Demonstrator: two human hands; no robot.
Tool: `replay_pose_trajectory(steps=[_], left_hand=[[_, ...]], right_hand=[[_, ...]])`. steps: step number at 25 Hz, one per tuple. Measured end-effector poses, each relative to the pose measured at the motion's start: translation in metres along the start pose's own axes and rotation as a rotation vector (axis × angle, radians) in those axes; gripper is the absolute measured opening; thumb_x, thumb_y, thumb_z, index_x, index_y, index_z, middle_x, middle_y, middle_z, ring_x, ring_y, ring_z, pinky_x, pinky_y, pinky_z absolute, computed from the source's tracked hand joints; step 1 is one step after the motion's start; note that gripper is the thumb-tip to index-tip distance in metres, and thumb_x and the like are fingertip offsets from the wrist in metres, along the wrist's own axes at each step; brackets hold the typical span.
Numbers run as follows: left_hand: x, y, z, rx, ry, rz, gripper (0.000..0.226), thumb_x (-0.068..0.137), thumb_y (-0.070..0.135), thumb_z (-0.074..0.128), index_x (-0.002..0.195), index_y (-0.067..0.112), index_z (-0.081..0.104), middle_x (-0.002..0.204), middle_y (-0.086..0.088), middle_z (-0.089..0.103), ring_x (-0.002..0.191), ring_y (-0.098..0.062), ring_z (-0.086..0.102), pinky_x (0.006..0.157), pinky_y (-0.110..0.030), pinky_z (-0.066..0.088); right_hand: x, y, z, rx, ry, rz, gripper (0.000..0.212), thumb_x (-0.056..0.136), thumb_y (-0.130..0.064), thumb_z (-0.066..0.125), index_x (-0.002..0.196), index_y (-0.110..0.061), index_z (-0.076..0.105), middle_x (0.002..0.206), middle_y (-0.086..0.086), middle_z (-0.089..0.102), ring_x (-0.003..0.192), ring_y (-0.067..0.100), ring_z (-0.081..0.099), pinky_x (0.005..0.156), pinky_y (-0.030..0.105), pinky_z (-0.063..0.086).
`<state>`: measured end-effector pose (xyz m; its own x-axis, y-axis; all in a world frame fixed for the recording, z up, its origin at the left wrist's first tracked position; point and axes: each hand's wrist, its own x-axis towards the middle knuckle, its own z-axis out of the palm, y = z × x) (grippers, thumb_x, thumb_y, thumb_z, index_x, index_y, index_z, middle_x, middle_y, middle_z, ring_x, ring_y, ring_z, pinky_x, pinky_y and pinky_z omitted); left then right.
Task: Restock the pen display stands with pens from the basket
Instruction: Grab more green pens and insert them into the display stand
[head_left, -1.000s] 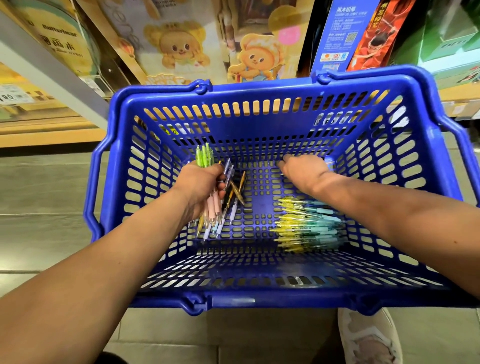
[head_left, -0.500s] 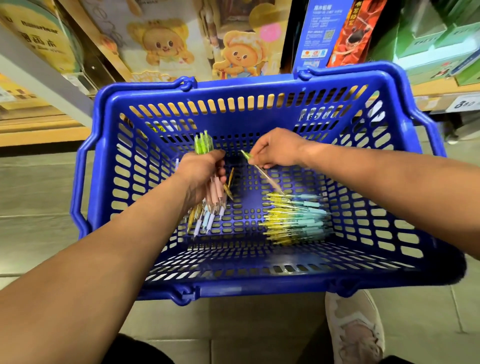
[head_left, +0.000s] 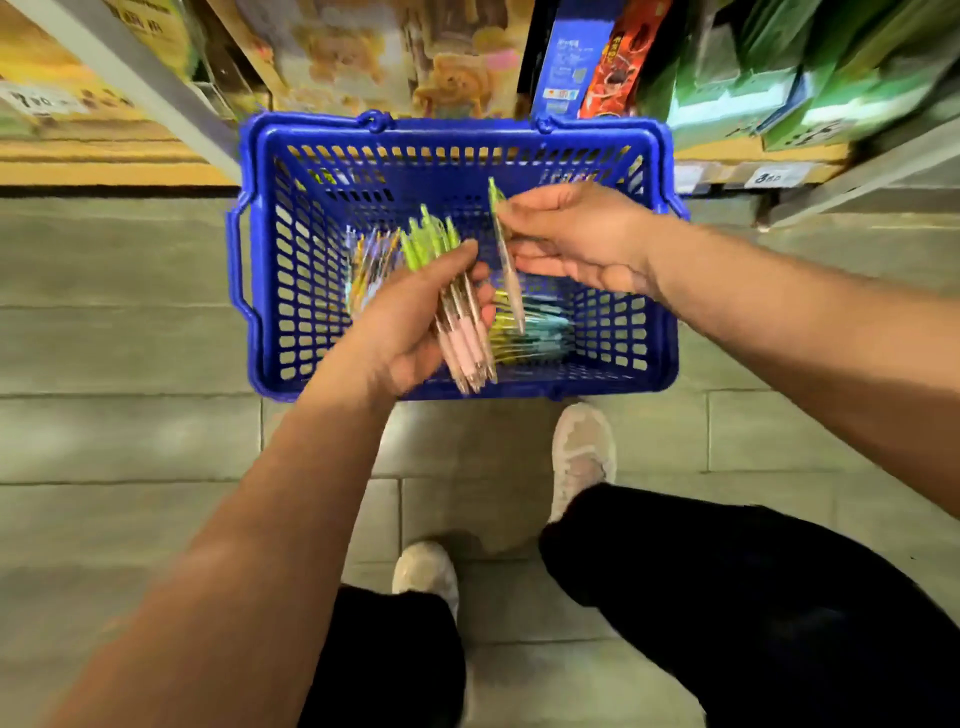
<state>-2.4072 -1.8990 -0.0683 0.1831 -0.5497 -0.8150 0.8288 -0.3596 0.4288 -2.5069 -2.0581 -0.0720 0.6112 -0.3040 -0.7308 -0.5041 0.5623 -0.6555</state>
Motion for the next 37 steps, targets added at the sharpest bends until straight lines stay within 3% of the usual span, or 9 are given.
replay_pose_trajectory(steps=[4, 10, 13, 16, 18, 22, 27, 32, 37], left_hand=[[-0.118, 0.031, 0.03, -0.08, 0.035, -0.02, 0.008, 0.101, 0.014, 0.055, 0.096, 0.012, 0.06, 0.077, -0.001, 0.059, 0.064, -0.014, 0.058, 0.07, -0.03, 0.05], [-0.318, 0.115, 0.085, -0.047, -0.034, 0.025, 0.012, 0.101, 0.014, 0.055, 0.108, 0.01, 0.065, 0.084, -0.002, 0.076, 0.068, -0.015, 0.073, 0.065, -0.031, 0.061], [-0.415, 0.147, 0.11, -0.027, -0.136, 0.068, 0.015, 0.101, 0.015, 0.057, 0.113, 0.01, 0.064, 0.101, -0.006, 0.078, 0.085, -0.021, 0.077, 0.069, -0.037, 0.062], [-0.501, 0.164, 0.132, 0.019, -0.245, 0.105, 0.026, 0.1, 0.018, 0.06, 0.124, 0.01, 0.06, 0.121, -0.008, 0.074, 0.105, -0.031, 0.073, 0.076, -0.046, 0.061], [-0.546, 0.167, 0.146, 0.08, -0.249, 0.135, 0.032, 0.099, 0.019, 0.062, 0.129, 0.008, 0.058, 0.122, -0.009, 0.074, 0.105, -0.032, 0.073, 0.075, -0.044, 0.061], [-0.601, 0.175, 0.174, 0.199, -0.236, 0.195, 0.028, 0.099, 0.02, 0.063, 0.123, 0.006, 0.062, 0.115, -0.01, 0.076, 0.101, -0.029, 0.075, 0.072, -0.039, 0.062], [-0.631, 0.187, 0.202, 0.27, -0.254, 0.239, 0.03, 0.094, 0.018, 0.071, 0.119, 0.005, 0.063, 0.101, -0.018, 0.077, 0.099, -0.033, 0.075, 0.072, -0.041, 0.062], [-0.621, 0.196, 0.24, 0.313, -0.262, 0.303, 0.031, 0.097, 0.018, 0.068, 0.124, 0.004, 0.063, 0.115, -0.022, 0.073, 0.099, -0.033, 0.074, 0.073, -0.039, 0.061], [-0.59, 0.213, 0.293, 0.287, -0.205, 0.336, 0.033, 0.095, 0.021, 0.069, 0.124, 0.005, 0.065, 0.104, -0.018, 0.075, 0.089, -0.027, 0.075, 0.069, -0.034, 0.061]], right_hand=[[-0.112, -0.056, 0.038, 0.06, 0.036, 0.039, 0.009, 0.094, -0.017, 0.07, 0.101, -0.017, 0.066, 0.103, 0.005, 0.074, 0.091, 0.015, 0.071, 0.088, 0.028, 0.059], [-0.323, -0.162, 0.106, 0.147, 0.143, -0.028, 0.005, 0.092, -0.022, 0.071, 0.091, -0.019, 0.068, 0.087, 0.001, 0.075, 0.073, 0.009, 0.069, 0.07, 0.02, 0.06], [-0.42, -0.207, 0.139, 0.16, 0.169, -0.093, 0.009, 0.094, -0.025, 0.069, 0.095, -0.015, 0.067, 0.098, 0.011, 0.067, 0.084, 0.016, 0.061, 0.068, 0.021, 0.06], [-0.506, -0.241, 0.162, 0.132, 0.228, -0.188, 0.012, 0.094, -0.025, 0.07, 0.098, -0.013, 0.069, 0.089, 0.007, 0.07, 0.076, 0.014, 0.064, 0.063, 0.021, 0.057], [-0.552, -0.255, 0.172, 0.139, 0.271, -0.263, 0.011, 0.094, -0.022, 0.07, 0.094, -0.011, 0.07, 0.087, 0.007, 0.071, 0.075, 0.015, 0.065, 0.062, 0.023, 0.057], [-0.609, -0.27, 0.185, 0.173, 0.335, -0.383, 0.009, 0.097, -0.012, 0.066, 0.088, -0.013, 0.07, 0.079, 0.003, 0.073, 0.07, 0.012, 0.068, 0.063, 0.025, 0.058], [-0.64, -0.281, 0.181, 0.159, 0.309, -0.433, 0.008, 0.096, -0.008, 0.066, 0.1, -0.004, 0.071, 0.092, 0.012, 0.073, 0.081, 0.019, 0.071, 0.068, 0.028, 0.06], [-0.636, -0.305, 0.15, 0.202, 0.215, -0.442, 0.013, 0.097, -0.007, 0.064, 0.107, -0.001, 0.068, 0.092, 0.011, 0.076, 0.082, 0.019, 0.075, 0.068, 0.029, 0.06], [-0.62, -0.346, 0.098, 0.173, 0.156, -0.449, 0.008, 0.097, -0.01, 0.064, 0.101, -0.007, 0.07, 0.09, 0.009, 0.078, 0.084, 0.022, 0.076, 0.071, 0.027, 0.06]])
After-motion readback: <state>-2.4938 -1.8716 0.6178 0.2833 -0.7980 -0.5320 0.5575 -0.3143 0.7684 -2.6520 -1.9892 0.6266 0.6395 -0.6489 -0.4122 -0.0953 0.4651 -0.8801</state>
